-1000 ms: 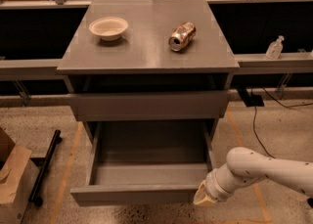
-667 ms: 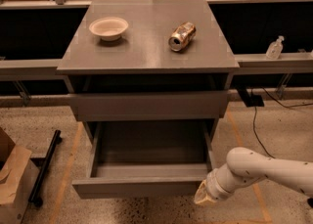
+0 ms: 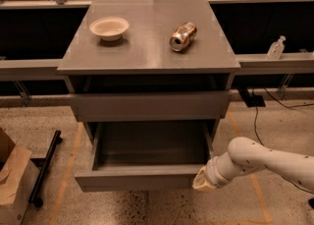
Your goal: Close middle drawer
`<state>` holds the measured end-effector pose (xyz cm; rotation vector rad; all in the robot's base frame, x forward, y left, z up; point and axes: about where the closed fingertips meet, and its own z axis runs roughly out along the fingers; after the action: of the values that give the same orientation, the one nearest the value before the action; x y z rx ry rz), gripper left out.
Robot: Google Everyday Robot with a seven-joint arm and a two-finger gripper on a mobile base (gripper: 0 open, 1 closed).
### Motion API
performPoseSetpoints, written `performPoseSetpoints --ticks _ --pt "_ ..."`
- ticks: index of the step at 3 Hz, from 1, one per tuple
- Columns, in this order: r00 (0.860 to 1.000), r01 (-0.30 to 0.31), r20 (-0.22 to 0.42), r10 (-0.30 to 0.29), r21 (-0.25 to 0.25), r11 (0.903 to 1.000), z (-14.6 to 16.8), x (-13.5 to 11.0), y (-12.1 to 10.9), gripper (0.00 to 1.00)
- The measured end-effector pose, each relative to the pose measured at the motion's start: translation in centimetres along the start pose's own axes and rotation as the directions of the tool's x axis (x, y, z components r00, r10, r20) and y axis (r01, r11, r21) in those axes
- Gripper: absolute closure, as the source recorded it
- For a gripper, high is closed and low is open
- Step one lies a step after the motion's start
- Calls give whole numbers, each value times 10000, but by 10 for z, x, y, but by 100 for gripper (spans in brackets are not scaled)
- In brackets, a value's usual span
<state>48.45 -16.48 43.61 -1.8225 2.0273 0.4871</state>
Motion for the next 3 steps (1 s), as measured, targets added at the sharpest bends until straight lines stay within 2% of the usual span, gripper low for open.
performPoseSetpoints --ticks 1,2,3 --pt "9999 87 -60 -87 6 10000 3 -1 -4 100" --pt "9989 445 -162 -440 384 9983 18 0 -32 100" --pt "9989 448 -163 -442 385 9983 18 0 -31 100"
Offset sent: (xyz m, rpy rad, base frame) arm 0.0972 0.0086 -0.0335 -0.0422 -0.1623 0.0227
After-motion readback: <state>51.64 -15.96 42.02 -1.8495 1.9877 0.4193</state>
